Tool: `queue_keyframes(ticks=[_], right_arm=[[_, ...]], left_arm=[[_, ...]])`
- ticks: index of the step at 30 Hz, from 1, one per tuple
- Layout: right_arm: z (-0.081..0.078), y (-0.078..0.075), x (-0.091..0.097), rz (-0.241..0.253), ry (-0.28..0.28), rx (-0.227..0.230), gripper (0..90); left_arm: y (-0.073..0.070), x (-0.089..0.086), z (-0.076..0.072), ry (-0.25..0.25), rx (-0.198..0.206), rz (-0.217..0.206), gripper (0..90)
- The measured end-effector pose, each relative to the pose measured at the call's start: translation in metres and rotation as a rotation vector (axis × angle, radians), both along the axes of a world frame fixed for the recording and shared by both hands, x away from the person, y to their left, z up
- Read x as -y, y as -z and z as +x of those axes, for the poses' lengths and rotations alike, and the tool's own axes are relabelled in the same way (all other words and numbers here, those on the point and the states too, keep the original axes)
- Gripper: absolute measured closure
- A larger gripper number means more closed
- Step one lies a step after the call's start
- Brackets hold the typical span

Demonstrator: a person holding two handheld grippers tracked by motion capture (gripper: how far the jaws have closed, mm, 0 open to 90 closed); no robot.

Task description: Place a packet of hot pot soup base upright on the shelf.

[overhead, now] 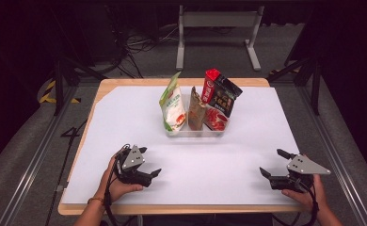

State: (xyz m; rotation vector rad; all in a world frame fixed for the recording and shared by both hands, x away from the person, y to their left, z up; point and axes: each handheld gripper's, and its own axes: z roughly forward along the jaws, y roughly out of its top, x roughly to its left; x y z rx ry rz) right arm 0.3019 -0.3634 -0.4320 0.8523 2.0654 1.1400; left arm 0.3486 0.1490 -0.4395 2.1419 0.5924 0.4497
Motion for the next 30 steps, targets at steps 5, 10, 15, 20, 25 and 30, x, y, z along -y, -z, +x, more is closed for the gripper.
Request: queue_keyframes(ticks=[5,10,15,20,25,30], right_arm=[[-0.0025,-0.0007,-0.0002,0.009,0.004,-0.006,10.4],[-0.0038,-0.0018,0.0024,0.015,0.014,0.001,10.3],[-0.0036,-0.0011,0.0030,0.012,0.018,0.004,10.3],[-0.0035,-0.0008,0.0022,-0.001,0.015,0.013,10.2],[-0.0028,-0.0006,0.0030,-0.002,0.019,0.011,10.2],[-0.0020,0.0018,0.0039,0.002,0.017,-0.003,10.2]], left_arm=[[0.0009,0.0003,0.0003,0.001,-0.001,0.006,10.4],[0.0004,0.0004,0.0020,0.002,-0.001,0.004,10.4],[0.0014,0.0020,0.0029,0.001,-0.004,0.010,10.3],[0.0013,0.0018,0.0023,0.000,-0.004,0.011,10.3],[0.0019,0.0009,0.0031,-0.003,-0.005,0.014,10.4],[0.0026,0.0021,0.0037,0.002,-0.007,0.017,10.4]])
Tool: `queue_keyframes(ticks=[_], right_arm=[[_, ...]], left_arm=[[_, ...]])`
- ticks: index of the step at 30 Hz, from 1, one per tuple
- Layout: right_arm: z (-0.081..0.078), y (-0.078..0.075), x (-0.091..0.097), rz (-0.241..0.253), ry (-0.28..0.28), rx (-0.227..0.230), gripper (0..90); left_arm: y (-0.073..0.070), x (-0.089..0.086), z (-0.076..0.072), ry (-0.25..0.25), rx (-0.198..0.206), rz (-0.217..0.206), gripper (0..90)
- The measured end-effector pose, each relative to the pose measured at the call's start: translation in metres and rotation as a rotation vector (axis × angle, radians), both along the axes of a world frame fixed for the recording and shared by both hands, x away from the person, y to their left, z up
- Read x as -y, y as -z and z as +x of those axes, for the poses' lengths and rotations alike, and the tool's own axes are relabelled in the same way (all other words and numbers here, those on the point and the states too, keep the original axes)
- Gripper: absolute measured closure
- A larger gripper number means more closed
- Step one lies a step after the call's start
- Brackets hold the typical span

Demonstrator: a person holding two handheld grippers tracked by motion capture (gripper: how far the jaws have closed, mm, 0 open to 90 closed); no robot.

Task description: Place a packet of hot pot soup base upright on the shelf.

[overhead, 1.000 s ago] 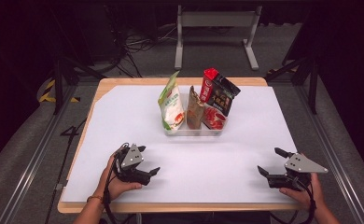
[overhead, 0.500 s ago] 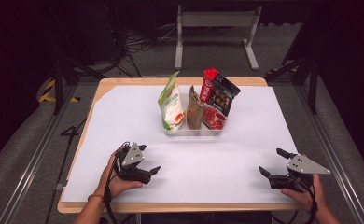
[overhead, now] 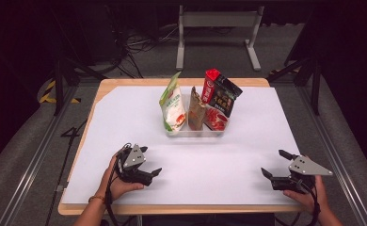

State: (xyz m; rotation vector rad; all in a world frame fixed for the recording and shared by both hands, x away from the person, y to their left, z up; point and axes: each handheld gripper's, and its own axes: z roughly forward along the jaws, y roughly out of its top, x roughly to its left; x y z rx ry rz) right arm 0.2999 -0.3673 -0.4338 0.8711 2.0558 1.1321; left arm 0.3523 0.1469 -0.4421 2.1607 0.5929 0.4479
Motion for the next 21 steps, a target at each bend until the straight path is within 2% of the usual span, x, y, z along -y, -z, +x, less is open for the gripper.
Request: queue_keyframes(ticks=[21], right_arm=[[-0.0009,0.0002,-0.0028,-0.009,-0.018,0.002,9.9]], left_arm=[[-0.0006,-0.0032,0.0010,-0.005,0.005,-0.004,10.4]])
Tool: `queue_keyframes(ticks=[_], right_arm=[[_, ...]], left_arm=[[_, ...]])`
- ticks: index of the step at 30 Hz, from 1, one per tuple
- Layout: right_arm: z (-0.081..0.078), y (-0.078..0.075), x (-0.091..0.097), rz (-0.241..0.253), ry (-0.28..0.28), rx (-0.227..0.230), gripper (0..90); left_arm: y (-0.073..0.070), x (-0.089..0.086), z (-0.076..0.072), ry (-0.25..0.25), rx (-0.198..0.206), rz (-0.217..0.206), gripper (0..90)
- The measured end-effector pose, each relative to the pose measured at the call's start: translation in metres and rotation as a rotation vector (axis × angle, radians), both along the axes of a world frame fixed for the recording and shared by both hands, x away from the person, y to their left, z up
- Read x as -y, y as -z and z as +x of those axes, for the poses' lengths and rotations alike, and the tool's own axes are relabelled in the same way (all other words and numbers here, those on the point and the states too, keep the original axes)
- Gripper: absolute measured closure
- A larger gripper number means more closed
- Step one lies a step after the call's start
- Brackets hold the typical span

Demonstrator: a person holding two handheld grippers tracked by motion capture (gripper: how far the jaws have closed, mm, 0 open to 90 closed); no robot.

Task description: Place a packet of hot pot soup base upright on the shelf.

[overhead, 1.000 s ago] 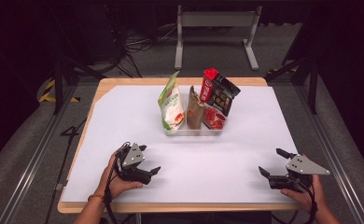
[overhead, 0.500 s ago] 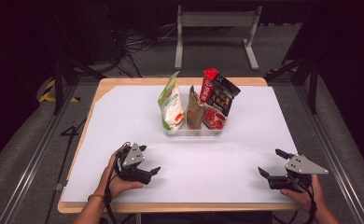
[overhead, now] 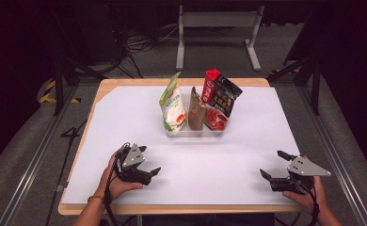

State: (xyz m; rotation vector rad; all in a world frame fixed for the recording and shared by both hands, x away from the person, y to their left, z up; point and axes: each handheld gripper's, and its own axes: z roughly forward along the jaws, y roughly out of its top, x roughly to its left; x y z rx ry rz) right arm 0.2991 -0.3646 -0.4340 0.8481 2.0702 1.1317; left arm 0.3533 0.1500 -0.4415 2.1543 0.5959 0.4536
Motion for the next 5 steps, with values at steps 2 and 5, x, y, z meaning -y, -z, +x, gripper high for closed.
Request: queue_keyframes(ticks=[2,5], right_arm=[[-0.0004,-0.0002,-0.0004,-0.002,-0.001,0.001,9.8],[-0.0013,-0.0002,-0.0009,-0.011,-0.001,0.002,9.7]], left_arm=[[0.0001,0.0003,0.0001,0.000,-0.001,0.002,10.4],[0.0004,0.0013,0.0018,0.001,-0.005,-0.001,10.4]])
